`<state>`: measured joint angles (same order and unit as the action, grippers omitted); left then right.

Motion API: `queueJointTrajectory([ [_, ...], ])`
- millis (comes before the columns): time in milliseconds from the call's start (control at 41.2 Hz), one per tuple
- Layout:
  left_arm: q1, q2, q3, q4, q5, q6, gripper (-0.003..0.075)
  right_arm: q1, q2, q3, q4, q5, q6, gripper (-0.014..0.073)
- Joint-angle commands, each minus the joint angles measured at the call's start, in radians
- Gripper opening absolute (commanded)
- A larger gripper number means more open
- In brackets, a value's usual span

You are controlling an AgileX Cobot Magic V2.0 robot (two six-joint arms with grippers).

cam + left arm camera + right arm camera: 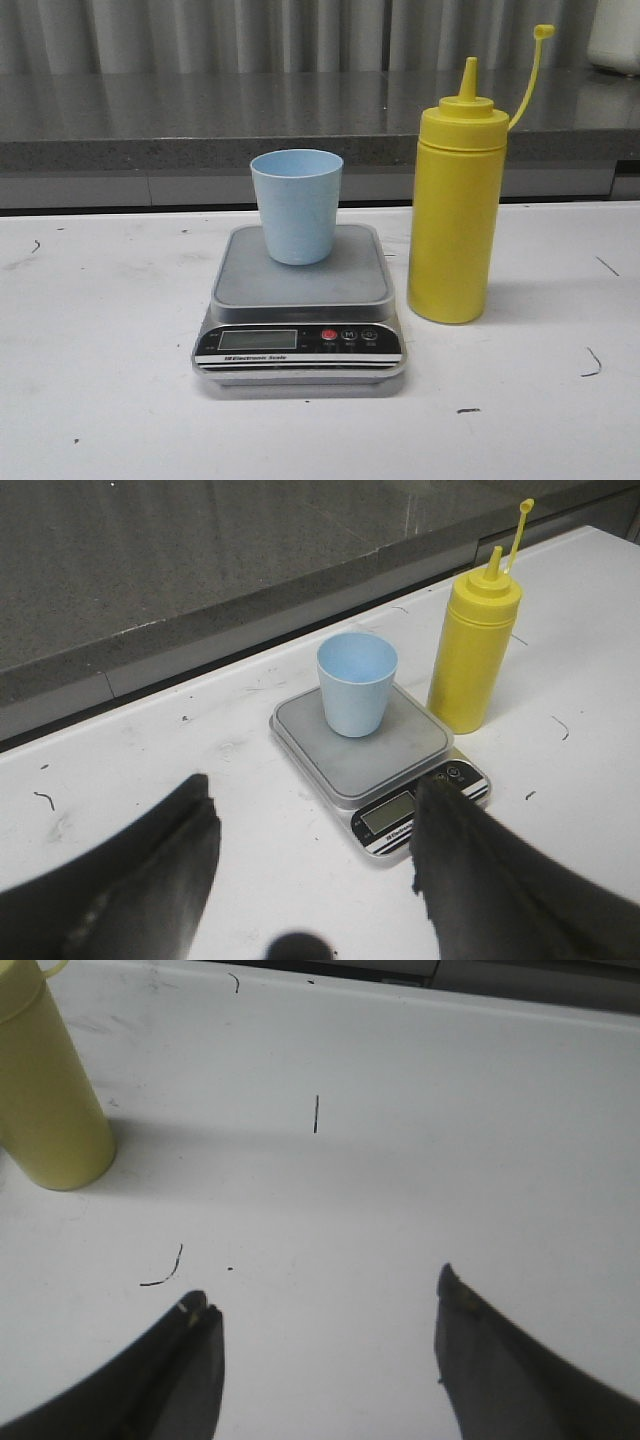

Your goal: Pour seasoning into cup on scale with both arms

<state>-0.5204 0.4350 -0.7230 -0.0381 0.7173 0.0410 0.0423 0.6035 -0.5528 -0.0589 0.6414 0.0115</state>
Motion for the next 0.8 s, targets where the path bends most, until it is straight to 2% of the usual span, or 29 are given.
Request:
queueJointTrajectory([
  [0,0.002,0.007,-0.024,-0.005,-0.090,-0.006,0.0419,-0.006,0.007,-0.033,-0.013,-0.060,-0.012,0.0479],
  [510,0.002,0.007,-0.024,-0.005,-0.090,-0.006,0.0419,-0.006,0.007,-0.033,-0.012,-0.060,-0.006,0.0479],
  [777,0.002,0.007,-0.024,-0.005,-0.090,-0.006,0.0419,-0.006,0.007,-0.033,0.000,-0.116,-0.012,0.0479],
])
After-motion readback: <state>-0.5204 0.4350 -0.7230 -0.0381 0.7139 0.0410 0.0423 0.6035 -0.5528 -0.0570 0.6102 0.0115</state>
